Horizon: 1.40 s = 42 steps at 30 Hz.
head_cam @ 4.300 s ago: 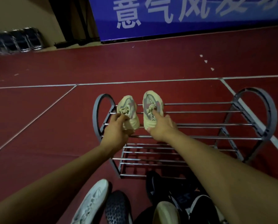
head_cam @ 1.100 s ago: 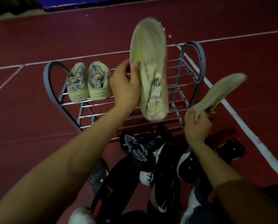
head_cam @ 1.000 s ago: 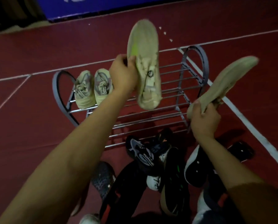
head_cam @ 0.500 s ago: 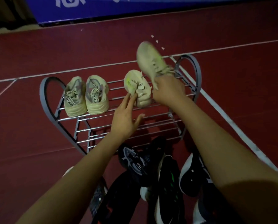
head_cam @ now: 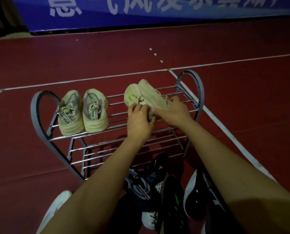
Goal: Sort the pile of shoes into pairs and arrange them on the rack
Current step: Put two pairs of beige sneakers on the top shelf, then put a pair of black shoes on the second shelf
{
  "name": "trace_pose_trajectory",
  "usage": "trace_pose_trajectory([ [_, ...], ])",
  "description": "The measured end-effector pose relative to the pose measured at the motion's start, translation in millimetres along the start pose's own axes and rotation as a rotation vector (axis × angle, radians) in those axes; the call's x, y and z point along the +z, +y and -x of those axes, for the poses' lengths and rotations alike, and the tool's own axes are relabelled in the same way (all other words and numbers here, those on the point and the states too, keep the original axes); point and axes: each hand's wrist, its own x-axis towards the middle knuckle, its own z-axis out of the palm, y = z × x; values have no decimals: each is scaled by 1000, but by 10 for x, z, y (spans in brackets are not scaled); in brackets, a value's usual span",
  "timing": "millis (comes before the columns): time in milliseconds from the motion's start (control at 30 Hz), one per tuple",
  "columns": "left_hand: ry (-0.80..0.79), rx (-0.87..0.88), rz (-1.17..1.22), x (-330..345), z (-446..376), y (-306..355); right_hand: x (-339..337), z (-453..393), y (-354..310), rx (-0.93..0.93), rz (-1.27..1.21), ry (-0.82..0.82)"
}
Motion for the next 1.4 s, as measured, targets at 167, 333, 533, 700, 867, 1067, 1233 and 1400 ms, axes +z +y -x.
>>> trace_pose_trajectory([
  [167, 104, -66, 20, -139, -14, -56, 130, 29, 13, -34, 173, 236],
  [333, 122, -93, -70, -382, 21, -352, 495, 100, -192, -170, 241, 91],
  [533, 79, 13, -266, -457, 279, -445, 529, 94, -152, -228, 132, -19],
  [700, 79, 61, -156, -423, 305, -544, 528, 133, -11, -198, -120, 32],
  [867, 33, 86, -261, -487, 358, -482, 771, 376, 27, -227, -149, 257],
  [1067, 127, 53, -170, -652, 441, -626, 783, 281, -78, -242, -240, 129],
  [1233, 195, -52, -137, -517, 1059, -804, 922, 512, 70, -258, -59, 380],
  [1400, -313, -453, -238, -304, 1893, -1191, 1421, 1171, 721, -315, -12, -110],
])
